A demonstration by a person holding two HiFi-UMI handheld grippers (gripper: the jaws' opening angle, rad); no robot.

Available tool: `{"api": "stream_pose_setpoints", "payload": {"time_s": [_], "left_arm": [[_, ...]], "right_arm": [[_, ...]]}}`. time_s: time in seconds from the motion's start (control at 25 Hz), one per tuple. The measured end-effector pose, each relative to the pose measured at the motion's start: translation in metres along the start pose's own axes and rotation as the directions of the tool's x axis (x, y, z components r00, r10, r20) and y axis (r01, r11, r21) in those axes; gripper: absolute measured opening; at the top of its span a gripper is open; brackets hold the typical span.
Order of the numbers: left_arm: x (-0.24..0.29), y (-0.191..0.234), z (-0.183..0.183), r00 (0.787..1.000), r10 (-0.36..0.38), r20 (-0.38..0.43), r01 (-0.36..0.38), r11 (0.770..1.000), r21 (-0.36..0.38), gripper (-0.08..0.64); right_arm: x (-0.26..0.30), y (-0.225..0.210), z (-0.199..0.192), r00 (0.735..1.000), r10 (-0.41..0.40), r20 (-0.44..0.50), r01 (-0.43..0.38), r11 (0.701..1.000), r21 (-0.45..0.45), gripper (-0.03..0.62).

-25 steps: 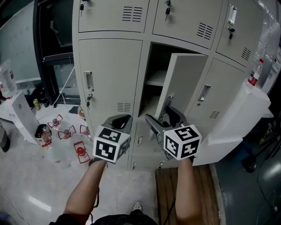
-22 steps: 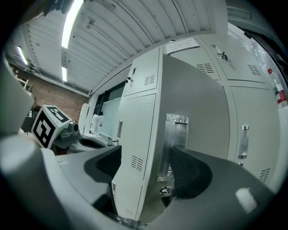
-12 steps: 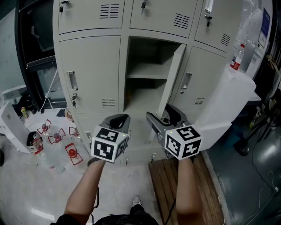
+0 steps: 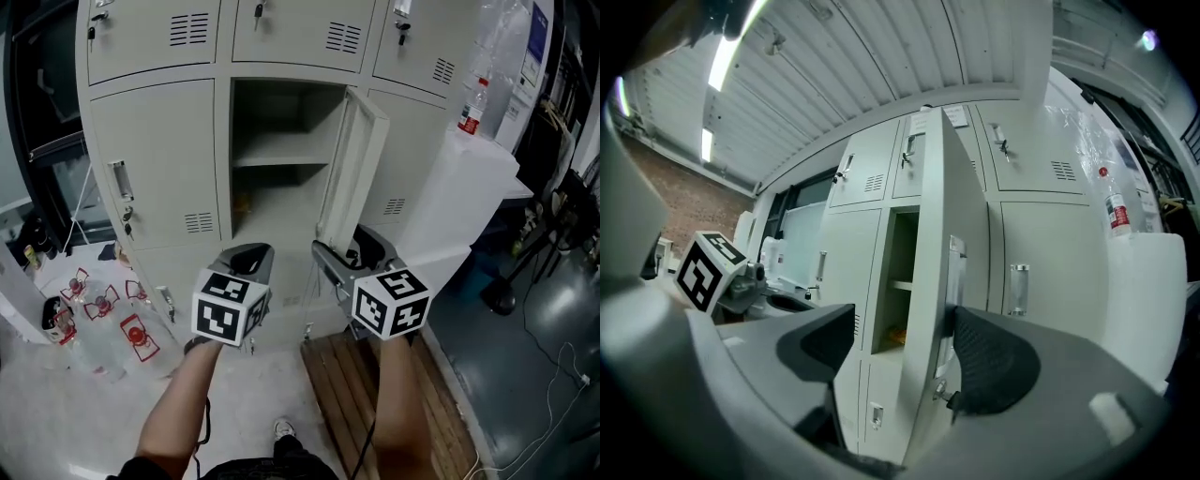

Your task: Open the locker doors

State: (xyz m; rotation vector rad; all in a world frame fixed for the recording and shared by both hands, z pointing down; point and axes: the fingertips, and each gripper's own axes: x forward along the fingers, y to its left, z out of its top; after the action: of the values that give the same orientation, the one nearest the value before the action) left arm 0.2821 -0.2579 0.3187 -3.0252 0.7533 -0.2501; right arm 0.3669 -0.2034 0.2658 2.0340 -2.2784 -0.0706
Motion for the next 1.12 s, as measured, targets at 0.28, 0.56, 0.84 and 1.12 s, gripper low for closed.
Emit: {"api": "stream_pose_setpoints", "payload": {"time_s": [0.28,0.56,0.84,1.12], "left_arm": [[0.022,-0.022,0.007,0.999,-0.045,0.008,0.044,0.999,0.018,0.000],[0.041,-0.046,0.016,0.995,-0.096,0.023,0.095,0.995,0.025,0.000],[0.054,-0.052,0.015,0.993,-0.119,0.021,0.119,0.992,0.030,0.000],[0.063,-0.055,0.018,0.990,-0.136,0.028,0.135,0.990,0.030,0.000]], "right_arm": [[-0.022,-0.026,0.000,0.999,-0.043,0.005,0.043,0.999,0.002,0.311],[-0.038,-0.055,-0.006,0.992,-0.122,-0.018,0.122,0.993,0.000,0.282],[-0.048,-0.078,-0.014,0.980,-0.196,-0.037,0.196,0.981,0.004,0.212],[-0.055,-0.094,-0.016,0.968,-0.248,-0.037,0.248,0.969,-0.002,0.128]]}}
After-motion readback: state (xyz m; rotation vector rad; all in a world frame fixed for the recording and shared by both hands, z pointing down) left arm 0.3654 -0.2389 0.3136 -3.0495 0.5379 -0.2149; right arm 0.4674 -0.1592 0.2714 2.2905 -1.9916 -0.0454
